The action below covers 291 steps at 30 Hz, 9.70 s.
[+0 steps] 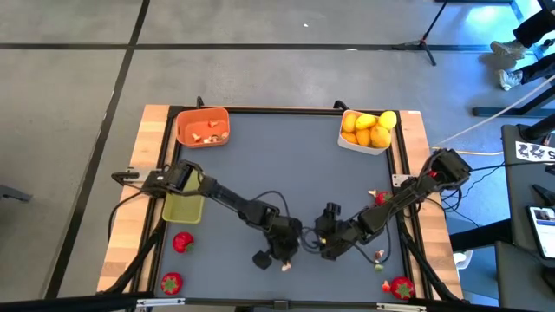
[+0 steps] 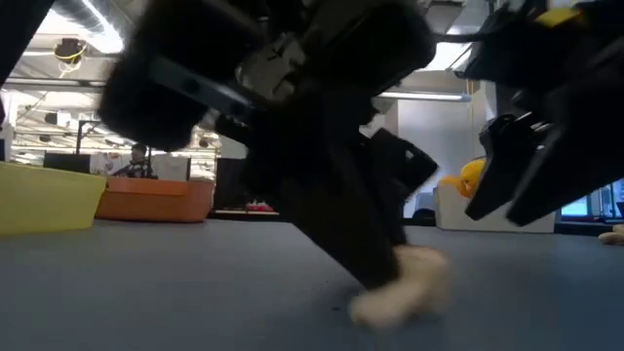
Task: Sort produce into baskets
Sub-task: Put the brown mushroom into the orange bin, then put the red mushroom into the orange bin, then put the brown mushroom into the orange bin
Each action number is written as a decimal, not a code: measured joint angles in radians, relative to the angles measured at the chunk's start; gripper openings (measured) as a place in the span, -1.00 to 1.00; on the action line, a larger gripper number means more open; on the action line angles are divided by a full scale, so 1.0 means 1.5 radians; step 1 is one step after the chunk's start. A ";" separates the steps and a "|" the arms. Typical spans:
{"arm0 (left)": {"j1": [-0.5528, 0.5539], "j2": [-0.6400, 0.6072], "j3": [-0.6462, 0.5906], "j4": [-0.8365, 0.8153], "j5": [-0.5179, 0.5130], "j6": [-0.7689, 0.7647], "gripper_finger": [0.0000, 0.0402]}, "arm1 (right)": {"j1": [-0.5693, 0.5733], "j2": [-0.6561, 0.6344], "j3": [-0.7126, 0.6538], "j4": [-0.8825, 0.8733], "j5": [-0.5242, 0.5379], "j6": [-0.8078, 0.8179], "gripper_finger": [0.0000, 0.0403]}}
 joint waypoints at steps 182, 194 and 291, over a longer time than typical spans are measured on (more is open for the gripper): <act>0.116 -0.313 -0.425 0.567 -0.335 -0.261 -0.14 | -0.170 -0.133 0.029 0.155 0.005 -0.230 -0.74; 0.116 -0.313 -0.408 0.559 -0.335 -0.211 -0.44 | -0.170 -0.133 0.029 0.154 0.008 -0.233 -0.74; 0.620 -0.692 -0.428 -0.255 -0.385 -0.265 -0.12 | -0.100 -0.191 -0.066 -0.181 -0.023 0.067 0.06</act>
